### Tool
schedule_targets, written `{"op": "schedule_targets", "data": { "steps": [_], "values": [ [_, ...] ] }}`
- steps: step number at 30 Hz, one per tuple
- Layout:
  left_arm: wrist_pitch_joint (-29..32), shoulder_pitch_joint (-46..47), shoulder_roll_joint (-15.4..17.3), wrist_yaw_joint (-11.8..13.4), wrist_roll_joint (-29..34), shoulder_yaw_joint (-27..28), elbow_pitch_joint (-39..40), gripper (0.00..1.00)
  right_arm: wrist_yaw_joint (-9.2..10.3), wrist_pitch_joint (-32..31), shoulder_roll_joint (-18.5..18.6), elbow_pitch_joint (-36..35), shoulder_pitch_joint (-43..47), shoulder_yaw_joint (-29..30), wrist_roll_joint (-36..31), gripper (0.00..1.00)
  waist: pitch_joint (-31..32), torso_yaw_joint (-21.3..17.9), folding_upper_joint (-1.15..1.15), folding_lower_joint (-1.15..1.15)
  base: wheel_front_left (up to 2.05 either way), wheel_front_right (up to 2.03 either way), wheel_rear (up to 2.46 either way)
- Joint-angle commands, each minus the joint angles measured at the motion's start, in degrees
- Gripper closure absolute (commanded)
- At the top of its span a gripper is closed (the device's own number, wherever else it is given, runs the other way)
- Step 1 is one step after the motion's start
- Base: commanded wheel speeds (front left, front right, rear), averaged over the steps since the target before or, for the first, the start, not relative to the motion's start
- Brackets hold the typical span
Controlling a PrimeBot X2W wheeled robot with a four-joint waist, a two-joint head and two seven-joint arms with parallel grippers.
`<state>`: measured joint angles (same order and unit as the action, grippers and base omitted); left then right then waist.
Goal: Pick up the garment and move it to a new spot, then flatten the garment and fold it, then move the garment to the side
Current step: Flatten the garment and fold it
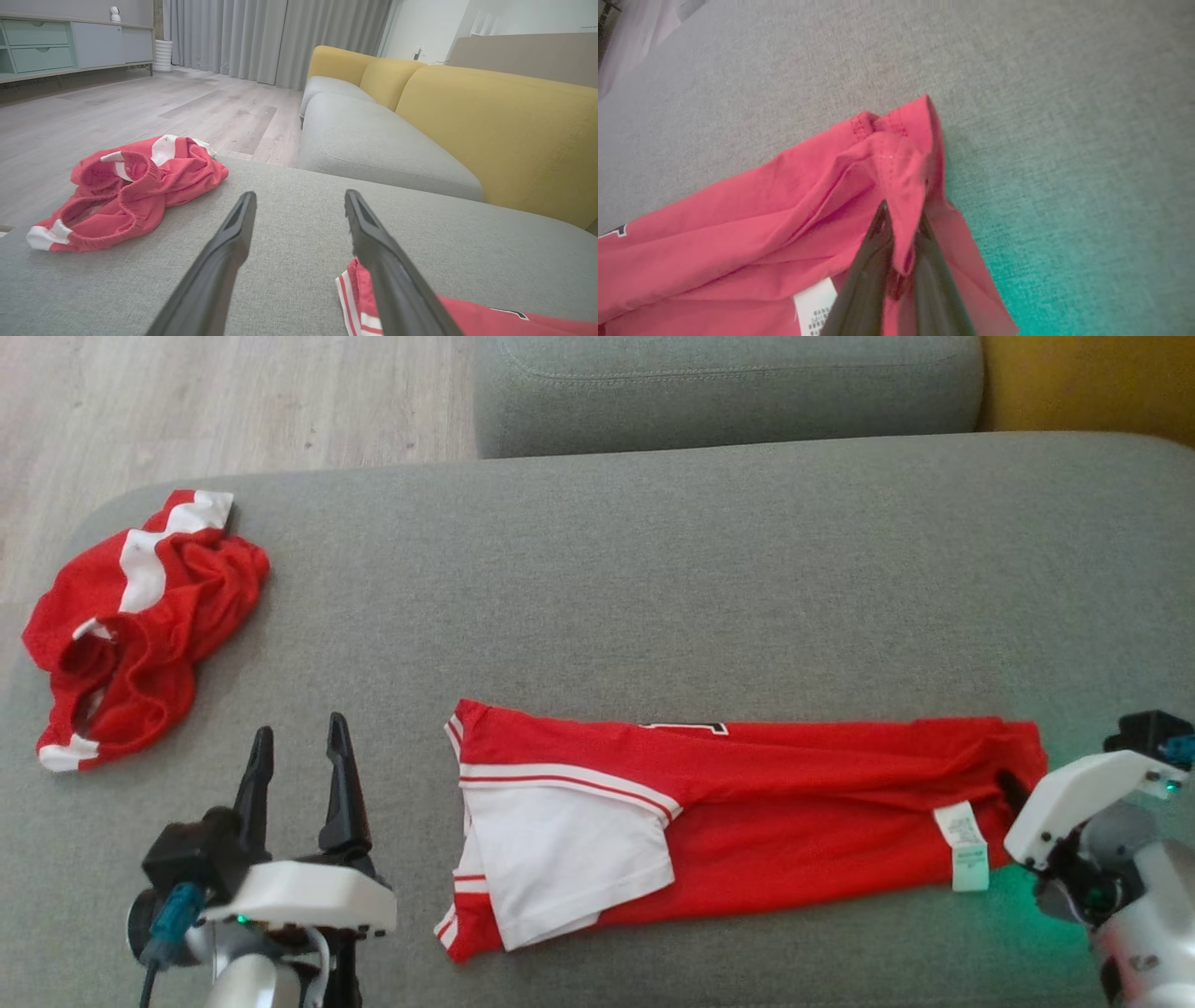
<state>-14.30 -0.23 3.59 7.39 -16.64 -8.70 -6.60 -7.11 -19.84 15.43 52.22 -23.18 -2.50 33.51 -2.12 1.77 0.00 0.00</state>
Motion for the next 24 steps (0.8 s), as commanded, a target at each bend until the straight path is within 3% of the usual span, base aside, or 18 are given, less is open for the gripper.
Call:
{"op": "schedule_targets", "data": {
  "steps": [1,6,8,13,24],
  "values": [
    [-0.7,2.5,0.1,-0.3,0.5,2.0,1.4,0.00,-0.37,1.2,2.4,-2.3,-1.6,-1.0,0.3,1.00,0.2,-0.3,0.00,0.00,0.00,0.00,0.00],
    [-0.7,1.8,-0.3,-0.5,0.6,2.4,0.8,0.00,-0.37,3.3,8.2,-3.1,-3.2,-0.3,-1.6,1.00,1.3,-1.2,0.00,0.00,0.00,0.00,0.00],
    [-0.7,1.5,-0.3,-0.6,0.6,2.5,0.6,0.00,-0.37,3.7,8.4,-4.0,-3.6,-0.5,-1.8,1.00,1.9,-1.4,0.00,0.00,0.00,0.00,0.00],
    [-0.7,1.2,-0.4,-1.0,0.5,2.9,0.2,0.00,-0.37,3.2,6.1,-9.3,-3.2,-2.6,-0.1,1.00,2.5,-1.5,0.00,0.00,0.00,0.00,0.00],
    [-0.7,1.2,-0.5,-2.1,1.0,2.7,-1.1,0.00,-0.37,-1.6,-4.6,-33.2,4.7,-11.2,5.4,1.00,3.2,2.5,0.00,0.00,0.00,0.00,0.00]
  ]
}}
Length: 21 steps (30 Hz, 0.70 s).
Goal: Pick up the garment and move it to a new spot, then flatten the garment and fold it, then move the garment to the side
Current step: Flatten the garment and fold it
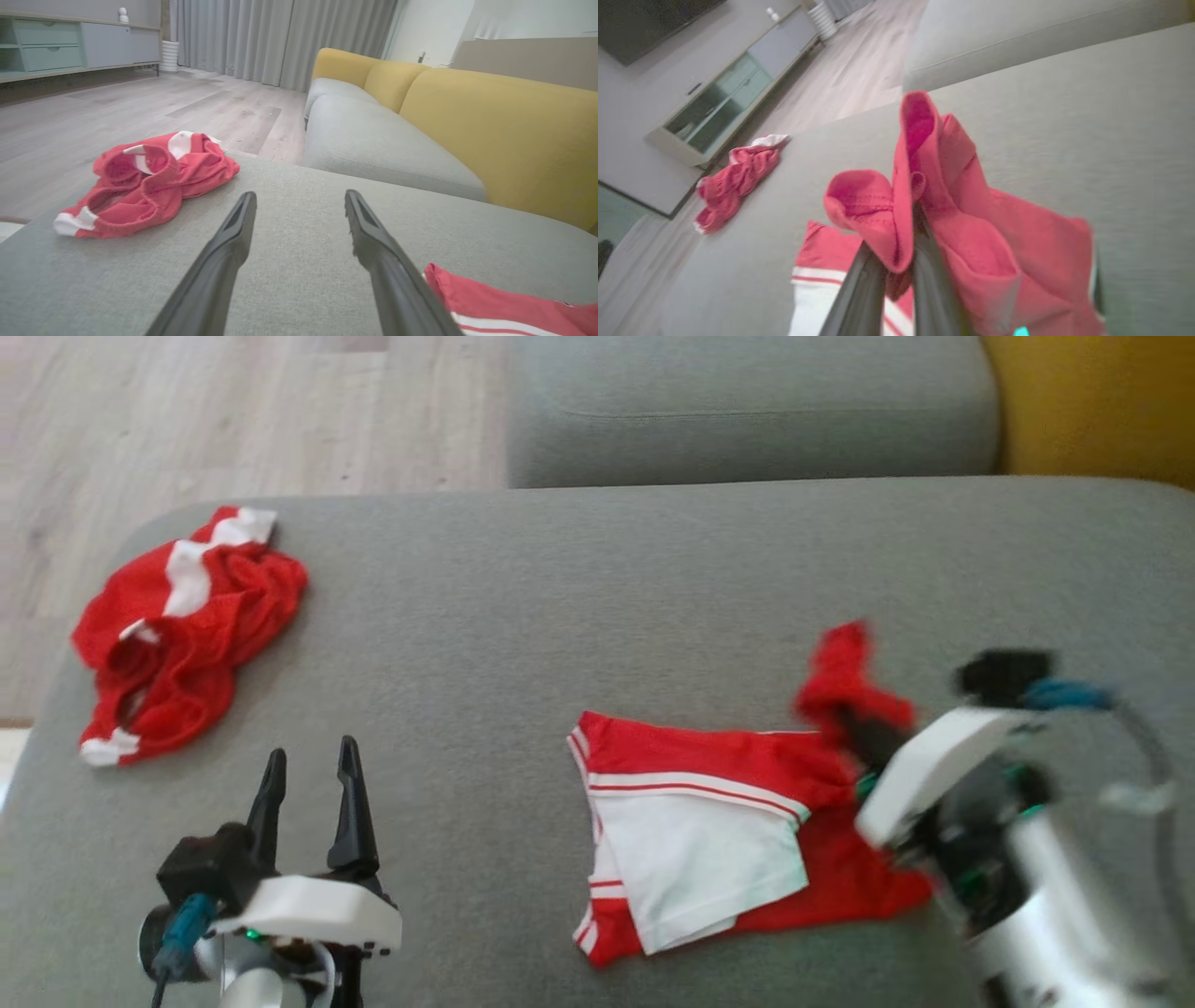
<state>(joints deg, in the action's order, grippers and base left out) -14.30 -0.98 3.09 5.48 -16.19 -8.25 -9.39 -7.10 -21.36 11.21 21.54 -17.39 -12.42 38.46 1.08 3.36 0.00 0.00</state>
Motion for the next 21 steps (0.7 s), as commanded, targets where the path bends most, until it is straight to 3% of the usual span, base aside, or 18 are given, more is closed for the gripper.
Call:
{"op": "schedule_targets", "data": {
  "steps": [1,4,8,21],
  "values": [
    [-0.7,2.1,-0.1,-0.2,0.5,2.1,1.5,0.00,-0.39,-0.7,-1.5,-4.2,-0.1,-2.3,0.9,1.00,0.0,1.5,0.00,0.00,0.00,0.00,0.00],
    [-0.7,2.5,-0.1,-0.5,0.6,2.1,0.8,0.00,-0.39,-0.5,-4.9,-7.1,2.5,-5.3,1.2,1.00,-0.2,4.0,0.00,0.00,0.00,0.00,0.00],
    [-0.7,2.8,-0.1,-0.8,0.8,1.8,0.3,0.00,-0.39,1.3,-6.9,-4.3,2.7,-7.2,1.7,1.00,-0.5,6.2,0.00,0.00,0.00,0.00,0.00],
    [-0.7,3.7,-0.2,-0.7,1.0,1.4,-0.2,0.00,-0.39,8.7,-8.3,7.4,-3.4,-14.7,7.8,1.00,-2.3,9.3,0.00,0.00,0.00,0.00,0.00]
  ]
}}
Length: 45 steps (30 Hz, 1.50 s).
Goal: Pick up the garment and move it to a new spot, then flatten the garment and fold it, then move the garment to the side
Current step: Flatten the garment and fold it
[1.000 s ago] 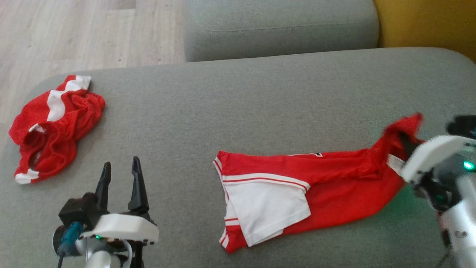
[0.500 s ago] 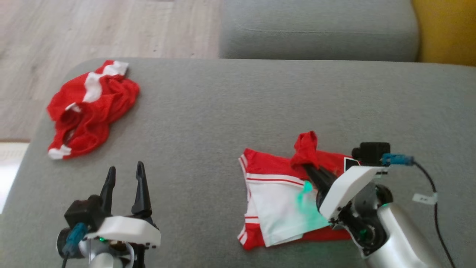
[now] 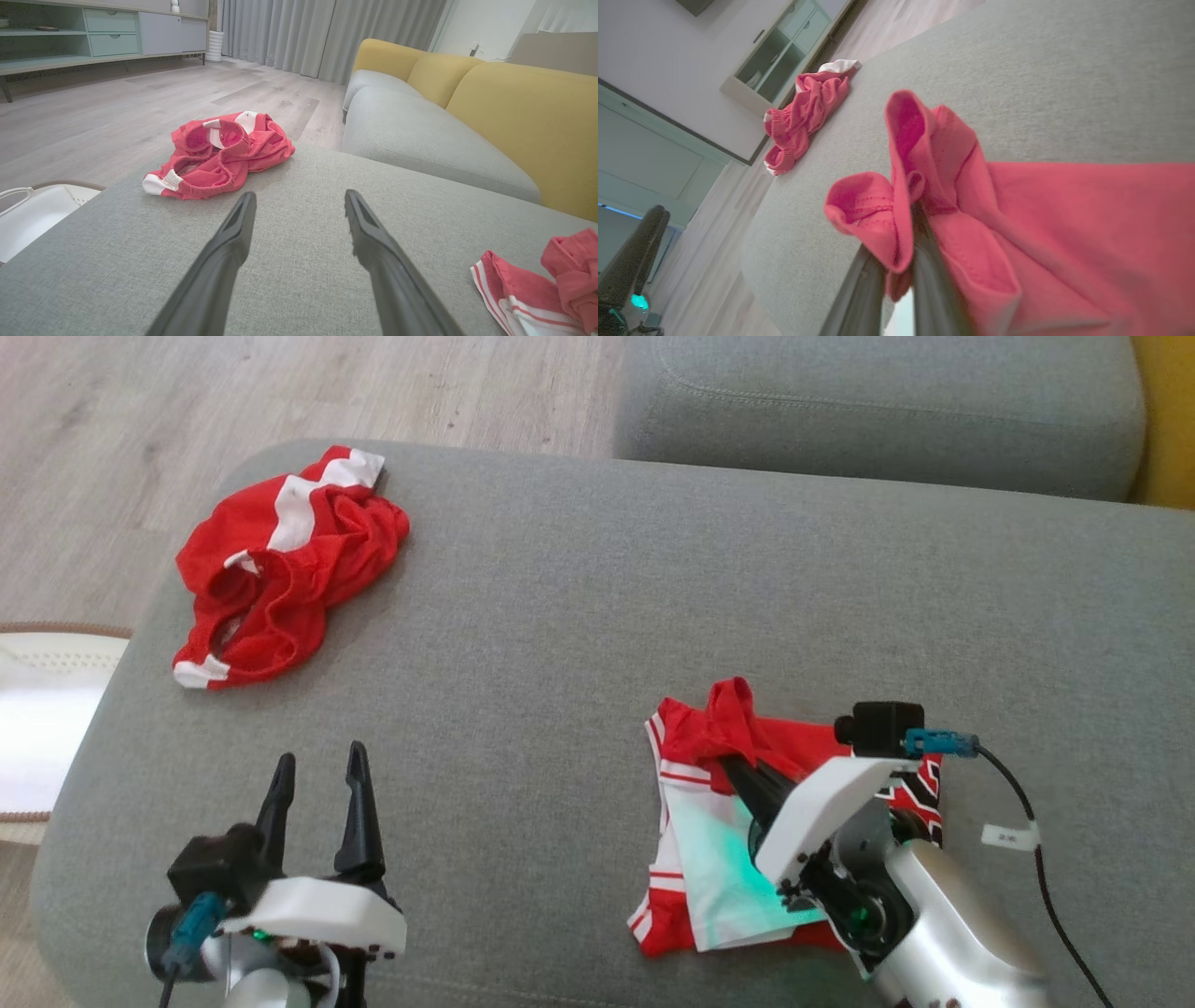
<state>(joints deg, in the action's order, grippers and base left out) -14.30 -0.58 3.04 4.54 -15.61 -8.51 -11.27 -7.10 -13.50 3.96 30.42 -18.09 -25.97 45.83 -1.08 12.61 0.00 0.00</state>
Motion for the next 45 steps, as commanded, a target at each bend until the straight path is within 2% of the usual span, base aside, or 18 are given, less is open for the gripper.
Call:
{"op": "schedule_targets", "data": {
  "steps": [1,7,8,9,10,11,12,19,22,25,29,32,35,37,38,39,45],
  "values": [
    [-0.7,3.3,-0.1,0.3,0.4,1.6,1.7,0.00,-0.39,1.2,-1.0,-0.7,-3.3,-1.8,0.9,1.00,-0.2,0.1,0.00,0.00,0.00,0.00,0.00],
    [-0.7,3.7,-0.1,0.6,0.2,1.4,1.2,0.00,-0.39,1.3,-1.1,5.0,-5.5,-6.1,2.9,1.00,-0.4,0.2,0.00,0.00,0.00,0.00,0.00],
    [-0.7,3.7,-0.1,0.7,0.2,1.4,1.1,0.00,-0.39,1.3,-1.1,5.8,-5.6,-6.8,3.4,0.81,-0.3,0.2,0.00,0.00,0.00,0.00,0.00],
    [-0.7,3.7,-0.1,0.7,0.1,1.4,1.0,0.00,-0.39,1.3,-1.1,6.3,-5.7,-7.6,4.1,0.53,-0.2,0.2,0.00,0.00,0.00,0.00,0.00],
    [-0.7,3.7,-0.1,0.8,0.1,1.5,0.9,0.00,-0.39,1.4,-1.1,6.7,-5.9,-8.4,4.7,0.15,-0.2,0.1,0.00,0.00,0.00,0.00,0.00],
    [-0.7,3.7,-0.1,0.8,0.1,1.5,0.9,0.00,-0.39,1.4,-1.1,6.7,-5.9,-8.4,4.7,0.15,-0.2,0.1,0.00,0.00,0.00,0.00,0.00],
    [-0.7,3.7,-0.1,0.8,0.1,1.5,0.9,0.00,-0.39,1.8,-1.1,6.6,-6.1,-9.2,5.4,0.00,-0.2,0.0,0.00,0.00,0.00,0.00,0.00],
    [-0.7,3.4,-0.1,1.1,-0.1,2.0,1.3,0.00,-0.39,6.2,-0.4,0.7,-7.5,-11.6,12.3,0.00,0.2,-1.7,0.00,0.00,0.00,0.00,0.00],
    [-0.7,3.0,-0.2,1.4,-0.4,1.9,1.5,0.00,-0.39,8.7,2.8,-4.4,-7.7,-10.1,15.3,0.00,0.4,-2.5,0.00,0.00,0.00,0.00,0.00],
    [-0.7,2.8,-0.2,1.5,-0.6,2.2,1.6,0.00,-0.39,12.4,8.3,-8.1,-7.4,-7.0,15.6,0.00,0.7,-3.4,0.00,0.00,0.00,0.00,0.00],
    [-0.7,2.3,-0.2,1.6,-0.7,2.5,1.9,0.00,-0.39,16.6,15.6,-7.1,-6.3,-2.6,10.3,0.00,1.2,-4.3,0.00,0.00,0.00,0.00,0.00],
    [-0.7,2.2,-0.2,1.5,-1.0,2.2,2.0,0.00,-0.39,18.9,18.9,-1.5,-5.7,0.1,1.4,0.00,1.3,-4.8,0.00,0.00,0.00,0.00,0.00],
    [-0.7,2.2,-0.2,1.6,-1.1,1.9,2.1,0.00,-0.39,19.8,16.6,2.3,-5.7,2.3,-4.3,0.00,1.2,-5.0,0.00,0.00,0.00,0.00,0.00],
    [-0.7,2.3,-0.2,1.6,-1.2,1.8,2.1,0.00,-0.39,19.2,13.7,2.3,-5.7,2.3,-5.8,0.00,1.0,-5.0,0.00,0.00,0.00,0.00,0.00],
    [-0.7,2.4,-0.2,1.6,-1.1,1.7,2.1,0.00,-0.39,18.2,12.2,1.9,-5.6,1.8,-5.6,0.52,1.0,-5.0,0.00,0.00,0.00,0.00,0.00],
    [-0.7,2.5,-0.2,1.5,-1.1,1.7,2.1,0.00,-0.39,16.7,11.2,1.4,-5.4,0.8,-5.6,1.00,0.9,-4.9,0.00,0.00,0.00,0.00,0.00],
    [-0.7,3.1,-0.2,1.2,-1.3,1.3,1.5,0.00,-0.39,1.4,7.3,0.7,-3.4,-3.8,0.8,1.00,0.6,-3.2,0.00,0.00,0.00,0.00,0.00]
  ]
}}
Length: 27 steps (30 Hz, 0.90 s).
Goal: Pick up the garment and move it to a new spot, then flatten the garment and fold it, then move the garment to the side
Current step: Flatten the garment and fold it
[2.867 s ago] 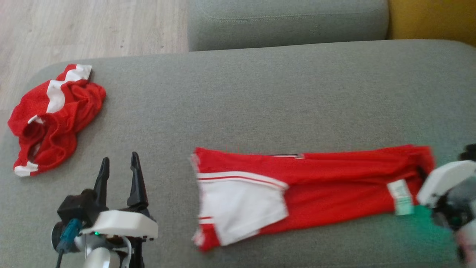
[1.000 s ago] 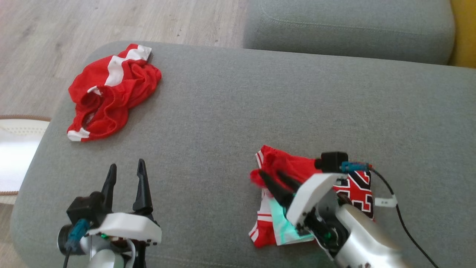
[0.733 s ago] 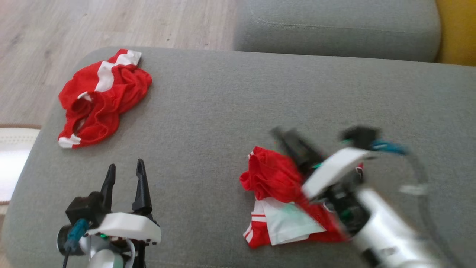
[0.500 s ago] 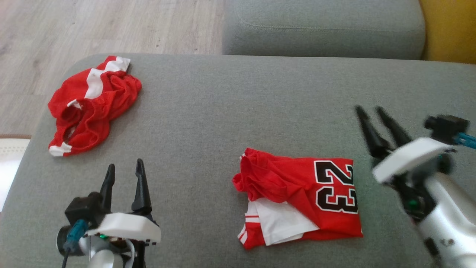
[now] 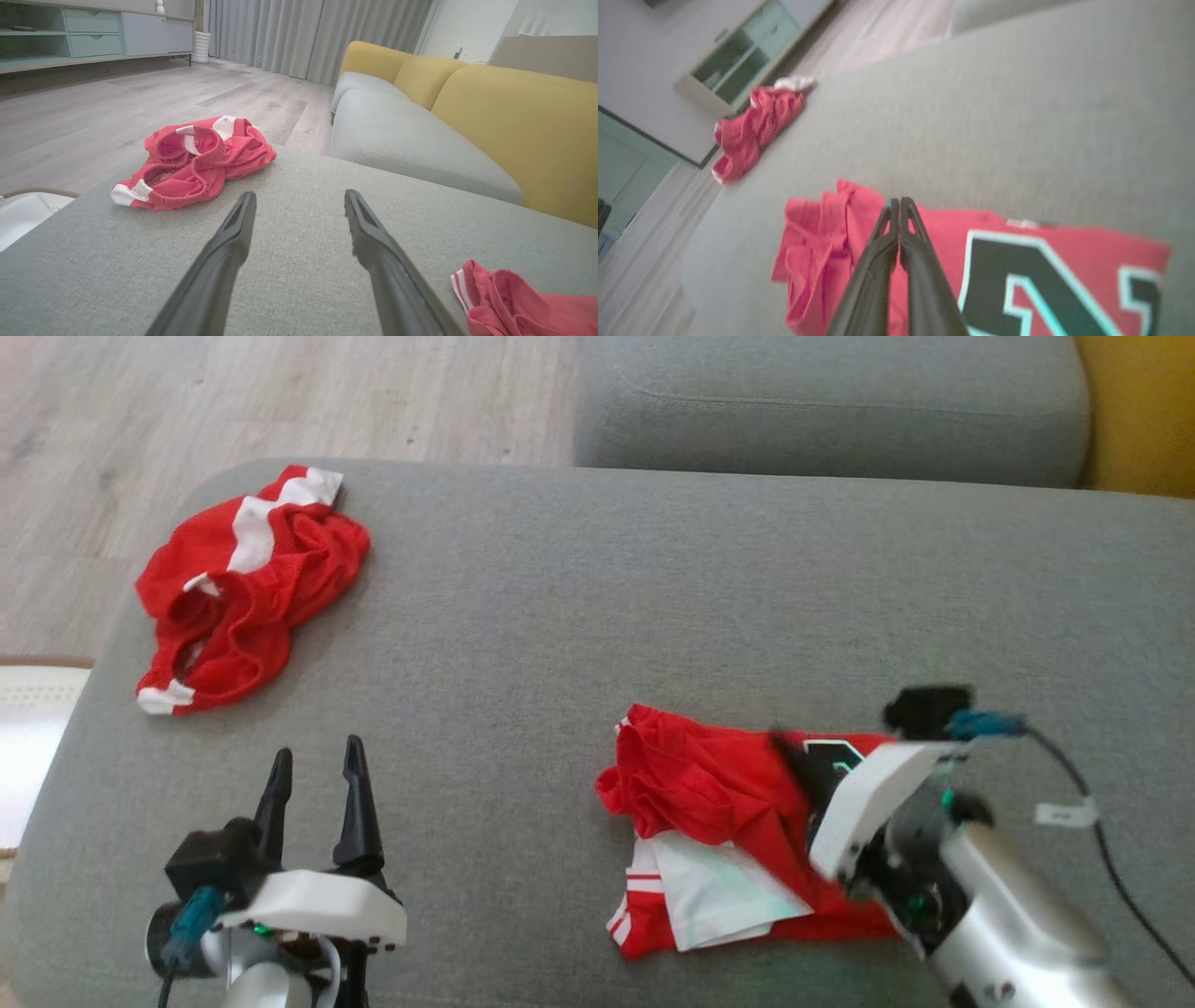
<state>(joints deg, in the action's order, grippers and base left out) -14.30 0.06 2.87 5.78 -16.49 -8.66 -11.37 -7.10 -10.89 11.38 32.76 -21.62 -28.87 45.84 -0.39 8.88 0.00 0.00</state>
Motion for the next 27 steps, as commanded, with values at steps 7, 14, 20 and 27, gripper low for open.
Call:
{"op": "schedule_targets", "data": {
  "steps": [7,14,20,27],
  "values": [
    [-0.7,2.3,0.0,0.1,-0.6,1.8,1.4,0.00,-0.39,-13.8,-1.7,-2.5,3.3,-3.5,6.6,1.00,-0.4,2.5,0.00,0.00,0.00,0.00,0.00],
    [-0.7,2.3,0.0,0.3,-0.7,1.8,1.4,0.00,-0.39,-17.0,-5.3,-8.5,6.2,-8.1,13.6,1.00,-0.7,2.4,0.00,0.00,0.00,0.00,0.00],
    [-0.7,2.6,0.0,0.6,-0.7,1.7,1.6,0.00,-0.39,-13.0,-5.1,-14.7,5.9,-9.6,17.3,1.00,-0.4,0.9,0.00,0.00,0.00,0.00,0.00],
    [-0.7,2.2,0.0,0.3,-0.4,2.2,2.3,0.00,-0.39,-0.8,1.5,-21.6,4.2,-4.6,15.9,0.61,0.6,-2.4,0.00,0.00,0.00,0.00,0.00]
  ]
}}
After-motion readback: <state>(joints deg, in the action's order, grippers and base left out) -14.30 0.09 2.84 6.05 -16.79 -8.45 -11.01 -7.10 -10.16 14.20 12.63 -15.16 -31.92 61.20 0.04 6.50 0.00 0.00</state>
